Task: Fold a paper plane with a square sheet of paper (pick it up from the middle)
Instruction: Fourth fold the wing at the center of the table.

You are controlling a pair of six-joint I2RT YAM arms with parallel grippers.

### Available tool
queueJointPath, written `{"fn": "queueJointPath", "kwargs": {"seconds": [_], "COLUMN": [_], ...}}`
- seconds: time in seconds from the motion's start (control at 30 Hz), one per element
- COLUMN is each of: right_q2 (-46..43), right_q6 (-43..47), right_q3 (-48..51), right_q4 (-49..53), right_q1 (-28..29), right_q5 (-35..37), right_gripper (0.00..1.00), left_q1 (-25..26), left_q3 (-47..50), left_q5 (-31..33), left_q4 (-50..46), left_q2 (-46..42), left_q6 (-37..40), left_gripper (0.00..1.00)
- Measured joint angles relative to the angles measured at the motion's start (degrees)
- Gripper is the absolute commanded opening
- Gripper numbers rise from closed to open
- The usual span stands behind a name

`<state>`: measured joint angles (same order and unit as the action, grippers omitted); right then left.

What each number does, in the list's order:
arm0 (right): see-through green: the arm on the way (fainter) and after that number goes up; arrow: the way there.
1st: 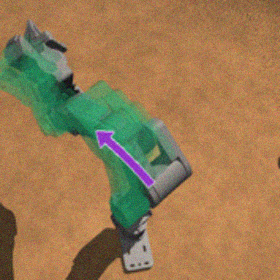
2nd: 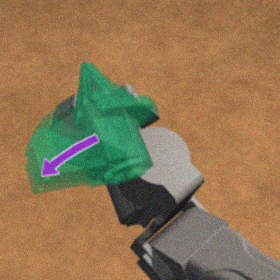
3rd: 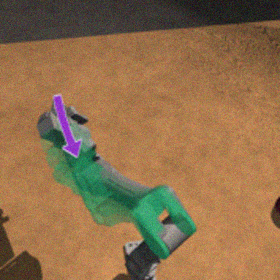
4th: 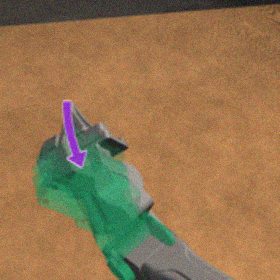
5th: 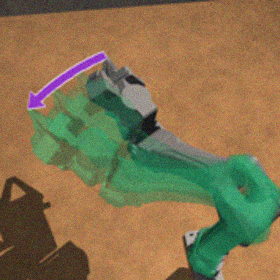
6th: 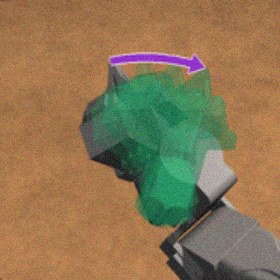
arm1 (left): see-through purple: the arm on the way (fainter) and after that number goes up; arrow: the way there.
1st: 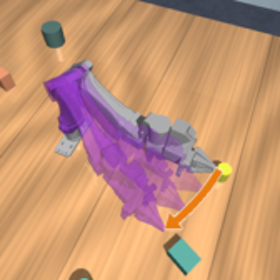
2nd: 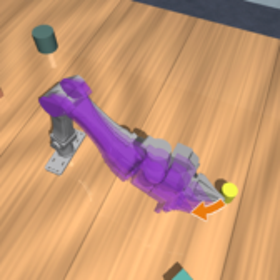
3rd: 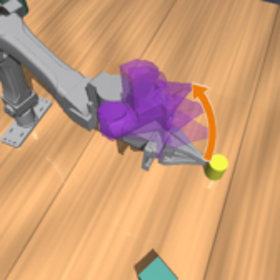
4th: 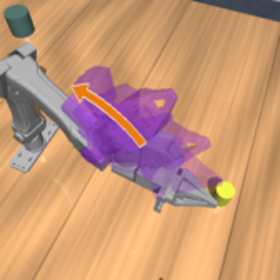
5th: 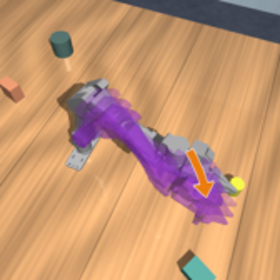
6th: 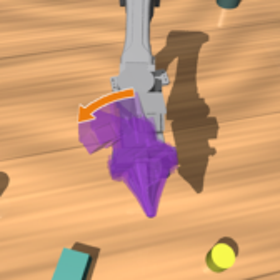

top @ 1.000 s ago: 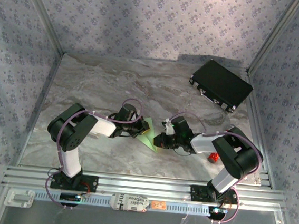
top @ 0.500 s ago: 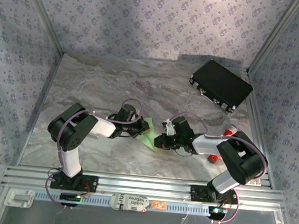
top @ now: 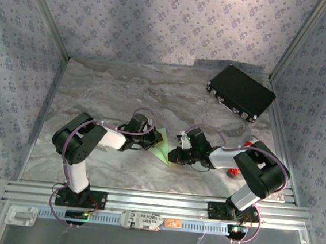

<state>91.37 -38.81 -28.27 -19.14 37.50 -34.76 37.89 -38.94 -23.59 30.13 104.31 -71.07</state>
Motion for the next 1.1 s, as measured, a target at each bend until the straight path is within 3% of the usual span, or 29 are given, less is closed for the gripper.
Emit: {"fn": "queueJointPath", "kwargs": {"seconds": [0.53, 0.93, 1.1], "right_q2": [-2.1, -2.25, -2.86], "right_q6": [1.16, 1.6, 1.29], "right_q3": [0.48, 0.22, 1.4], "right_q4": [4.02, 5.49, 3.69], "right_q1": [0.2, 0.66, 0.66], "right_q5": [-0.04, 1.7, 1.75], "right_gripper": [0.15, 0.07, 0.14], "left_q1": [0.04, 0.04, 0.04], "left_q3": [0.11, 0.11, 0.11], "left_q5": [0.02, 0.02, 0.02], "left_q4": [0.17, 0.17, 0.17], "left_q2": [0.0, 0.0, 0.0], "left_q6": [-0.02, -0.02, -0.02], "left_gripper": [0.03, 0.03, 0.03]}}
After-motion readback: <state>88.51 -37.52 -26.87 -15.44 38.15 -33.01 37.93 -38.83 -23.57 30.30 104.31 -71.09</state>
